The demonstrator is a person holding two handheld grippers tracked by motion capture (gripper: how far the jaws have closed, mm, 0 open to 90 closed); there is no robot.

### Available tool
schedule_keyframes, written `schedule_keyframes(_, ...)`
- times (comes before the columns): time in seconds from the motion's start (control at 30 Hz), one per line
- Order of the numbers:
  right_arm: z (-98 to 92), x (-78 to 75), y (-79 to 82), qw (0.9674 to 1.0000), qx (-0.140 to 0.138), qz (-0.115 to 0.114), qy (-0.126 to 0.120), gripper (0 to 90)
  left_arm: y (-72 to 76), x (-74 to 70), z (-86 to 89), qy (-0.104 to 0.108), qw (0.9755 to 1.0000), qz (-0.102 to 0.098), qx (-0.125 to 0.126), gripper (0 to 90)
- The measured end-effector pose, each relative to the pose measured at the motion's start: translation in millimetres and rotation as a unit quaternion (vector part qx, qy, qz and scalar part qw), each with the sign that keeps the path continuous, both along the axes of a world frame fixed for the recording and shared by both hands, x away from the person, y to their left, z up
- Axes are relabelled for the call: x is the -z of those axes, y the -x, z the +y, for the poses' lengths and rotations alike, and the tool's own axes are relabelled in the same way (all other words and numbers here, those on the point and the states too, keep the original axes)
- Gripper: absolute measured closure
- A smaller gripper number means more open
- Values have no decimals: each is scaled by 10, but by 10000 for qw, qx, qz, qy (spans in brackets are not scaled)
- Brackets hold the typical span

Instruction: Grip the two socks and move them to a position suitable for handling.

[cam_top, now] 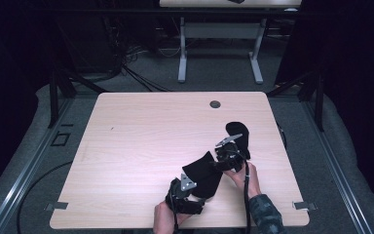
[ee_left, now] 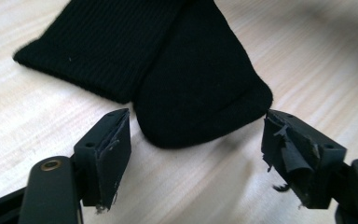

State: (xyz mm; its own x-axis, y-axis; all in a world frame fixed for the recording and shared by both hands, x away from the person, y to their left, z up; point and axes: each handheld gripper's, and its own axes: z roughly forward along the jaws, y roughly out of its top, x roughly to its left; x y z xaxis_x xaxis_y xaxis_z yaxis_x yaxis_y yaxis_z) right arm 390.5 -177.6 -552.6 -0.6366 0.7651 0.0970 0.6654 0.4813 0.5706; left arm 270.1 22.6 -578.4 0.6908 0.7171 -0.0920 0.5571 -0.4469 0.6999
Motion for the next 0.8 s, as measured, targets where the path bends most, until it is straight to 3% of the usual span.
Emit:
schedule_keyframes(0.13, 43, -21, -89, 9999, 11, 23, -115, 541, -3, 0, -19, 18, 9999, -105, -33, 260)
schedule_keyframes(0.27, 136, 46, -152, 9997, -102, 197, 64, 604, -8, 5, -27, -26, 9999, -108, 17, 320)
schedule_keyframes(0.47, 164, 101, -121, 9998, -103, 175, -44, 771, 1, 6, -27, -205, 9994, -259, 41, 550)
schedule_keyframes(0.5, 164, 91, -114, 9996, -103, 268, -55, 794, 7, 10, -22, -228, 9993, -308, 54, 615)
schedule_keyframes(0.6, 177, 81, -98, 9997, -119, 232, -11, 823, 0, 14, 17, -237, 9990, -363, 62, 789)
schedule_keyframes(0.7, 169, 48, -67, 9997, -102, 232, -45, 829, -25, 7, 93, -193, 9992, -336, 45, 829)
schedule_keyframes(0.8, 107, -73, 49, 9995, -12, 128, -282, 830, -31, -39, 213, -61, 9991, -420, -25, 837)
